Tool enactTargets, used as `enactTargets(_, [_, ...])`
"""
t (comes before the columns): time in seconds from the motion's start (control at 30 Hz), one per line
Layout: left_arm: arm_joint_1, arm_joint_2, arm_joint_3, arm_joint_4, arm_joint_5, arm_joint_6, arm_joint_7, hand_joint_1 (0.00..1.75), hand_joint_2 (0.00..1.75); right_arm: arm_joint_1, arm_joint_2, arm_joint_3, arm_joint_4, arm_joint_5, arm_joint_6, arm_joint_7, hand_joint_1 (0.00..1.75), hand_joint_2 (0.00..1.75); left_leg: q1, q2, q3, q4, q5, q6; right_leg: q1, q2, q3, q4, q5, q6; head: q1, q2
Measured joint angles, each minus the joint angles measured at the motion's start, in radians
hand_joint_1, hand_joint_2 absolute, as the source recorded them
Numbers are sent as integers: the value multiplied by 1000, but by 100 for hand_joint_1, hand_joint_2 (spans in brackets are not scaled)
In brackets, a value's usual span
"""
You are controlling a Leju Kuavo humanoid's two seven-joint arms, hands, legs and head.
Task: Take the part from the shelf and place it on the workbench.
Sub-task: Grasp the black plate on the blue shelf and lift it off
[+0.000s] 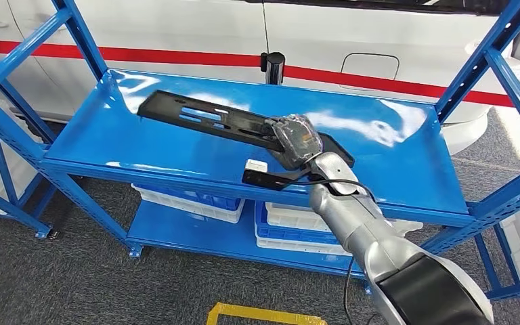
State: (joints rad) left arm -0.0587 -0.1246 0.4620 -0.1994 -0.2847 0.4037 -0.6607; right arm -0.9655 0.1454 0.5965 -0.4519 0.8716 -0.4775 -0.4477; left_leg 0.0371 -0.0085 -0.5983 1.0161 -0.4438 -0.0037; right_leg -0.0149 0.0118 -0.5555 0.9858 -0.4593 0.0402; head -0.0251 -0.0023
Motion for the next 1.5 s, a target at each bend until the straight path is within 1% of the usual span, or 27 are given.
enactTargets(0.07, [3, 0, 3, -3, 4, 4, 0, 0, 0, 0, -2, -16, -79, -45, 24, -47, 175, 175, 0, 0, 0, 0, 0, 0, 0, 0, 0, 0, -1, 1, 0, 0])
enactTargets(0.1, [4, 0, 4, -4, 7, 8, 0, 0, 0, -1, -5, -20, -123, -60, 35, -53, 174, 175, 0, 0, 0, 0, 0, 0, 0, 0, 0, 0, -1, 1, 0, 0])
enactTargets(0.3, [7, -1, 7, -15, 22, 25, 0, 0, 0, -4, -48, -21, -352, -99, 86, -24, 173, 175, 0, 0, -1, 0, 0, 0, 0, 0, 0, 0, -1, 1, 0, 0])
enactTargets(0.47, [6, -1, 14, -19, 35, 30, 1, 0, 0, 0, -91, -11, -458, -108, 103, 3, 173, 175, 0, 0, -1, 0, 0, 0, 0, 0, 0, 0, -1, 1, 0, 0])
enactTargets(0.57, [5, -1, 15, -17, 29, 11, 16, 0, 0, 8, -108, -4, -483, -109, 103, 10, 173, 175, 0, 0, 0, 0, 0, 0, 0, 0, 0, 0, -1, 1, 0, 0])
enactTargets(0.73, [3, 0, 15, -12, 12, -3, 77, 0, 0, 28, -123, 7, -508, -119, 100, 25, 173, 175, 0, 0, 0, 0, 0, 0, 1, 0, 0, 0, -1, 1, 0, 0])
enactTargets(0.9, [1, 0, 15, -10, -6, 10, 145, 0, 0, 49, -135, 8, -529, -117, 100, 40, 173, 175, 0, 0, -1, 0, 0, 0, 1, 0, 0, 0, -1, 1, 0, 0])
enactTargets(1.0, [-1, 1, 14, -9, -14, -6, 175, 0, 0, 57, -145, 8, -532, -117, 100, 47, 173, 175, 0, 0, 0, 0, 0, 0, 1, 0, 0, 0, -1, 1, 0, 0])
enactTargets(1.23, [-7, 2, 11, -9, -31, -21, 192, 0, 0, 80, -168, 6, -531, -133, 100, 46, 173, 175, -1, 0, -1, 2, -1, 1, -1, 0, -1, -1, 0, 2, 0, 0])
enactTargets(1.33, [-9, 3, 9, -9, -34, -25, 194, 0, 0, 84, -170, 5, -527, -141, 99, 39, 173, 175, -4, -1, -2, 3, -3, 5, -9, 0, -1, -2, 0, 3, 0, 0])
enactTargets(1.4, [-9, 5, 8, -9, -37, -27, 196, 0, 0, 86, -170, 5, -524, -142, 98, 37, 173, 175, -8, -1, -1, 3, -4, 9, -13, 0, -1, -3, 1, 7, 0, 0])
enactTargets(1.43, [-10, 6, 7, -9, -38, -28, 197, 0, 0, 87, -169, 5, -523, -142, 96, 36, 173, 175, -10, -1, -1, 1, -3, 13, -15, 0, 0, -5, 2, 11, -1, 0])
enactTargets(1.47, [-10, 7, 6, -9, -38, -28, 199, 0, 0, 89, -168, 4, -523, -141, 95, 36, 173, 175, -8, 1, 3, -5, 1, 18, -16, 0, -2, -4, 1, 15, -1, 0])
enactTargets(1.5, [-11, 7, 5, -9, -38, -29, 200, 0, 0, 91, -168, 4, -523, -140, 94, 36, 173, 175, -6, 3, 7, -13, 7, 25, -17, -2, -7, 5, -5, 16, 0, 0])
